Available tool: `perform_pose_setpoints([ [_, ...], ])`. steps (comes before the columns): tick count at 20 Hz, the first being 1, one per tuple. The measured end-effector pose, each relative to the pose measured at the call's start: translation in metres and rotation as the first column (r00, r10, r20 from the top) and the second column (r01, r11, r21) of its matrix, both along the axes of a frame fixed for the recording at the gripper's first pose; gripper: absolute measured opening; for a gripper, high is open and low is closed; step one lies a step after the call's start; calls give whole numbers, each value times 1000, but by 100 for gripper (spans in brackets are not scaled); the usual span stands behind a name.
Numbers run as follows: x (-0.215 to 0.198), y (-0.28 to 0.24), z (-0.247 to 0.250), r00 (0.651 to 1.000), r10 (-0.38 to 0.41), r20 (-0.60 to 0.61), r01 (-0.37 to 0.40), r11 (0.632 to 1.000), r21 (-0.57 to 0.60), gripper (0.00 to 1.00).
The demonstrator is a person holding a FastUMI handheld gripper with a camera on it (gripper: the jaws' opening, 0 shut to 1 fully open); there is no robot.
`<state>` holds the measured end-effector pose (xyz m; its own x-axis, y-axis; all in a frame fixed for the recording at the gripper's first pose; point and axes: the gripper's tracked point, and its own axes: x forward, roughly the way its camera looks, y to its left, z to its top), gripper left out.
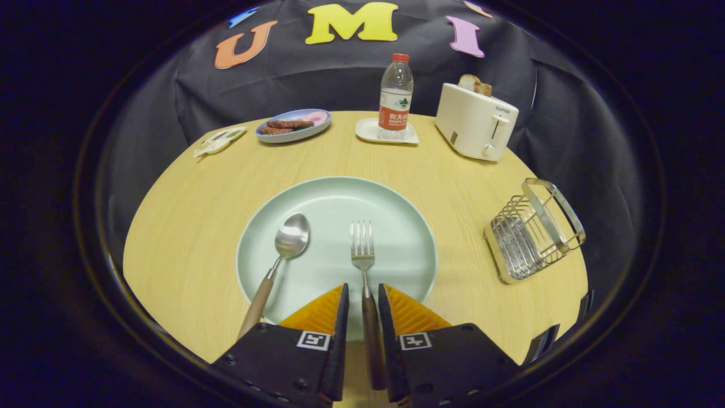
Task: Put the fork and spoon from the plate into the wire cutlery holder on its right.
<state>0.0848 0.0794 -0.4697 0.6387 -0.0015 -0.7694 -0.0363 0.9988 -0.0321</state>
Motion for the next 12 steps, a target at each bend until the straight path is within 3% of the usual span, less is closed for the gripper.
perform_pose_setpoints([
  [3, -1, 8, -1, 1000, 16, 3, -16, 999, 36, 8],
  [5, -2, 5, 3, 1000, 27, 10, -27, 999, 31, 3],
  [8, -7, 13, 15, 998, 68, 9, -69, 994, 85, 4],
  [12, -10, 0, 48, 995, 95, 18, -96, 993, 69, 4],
])
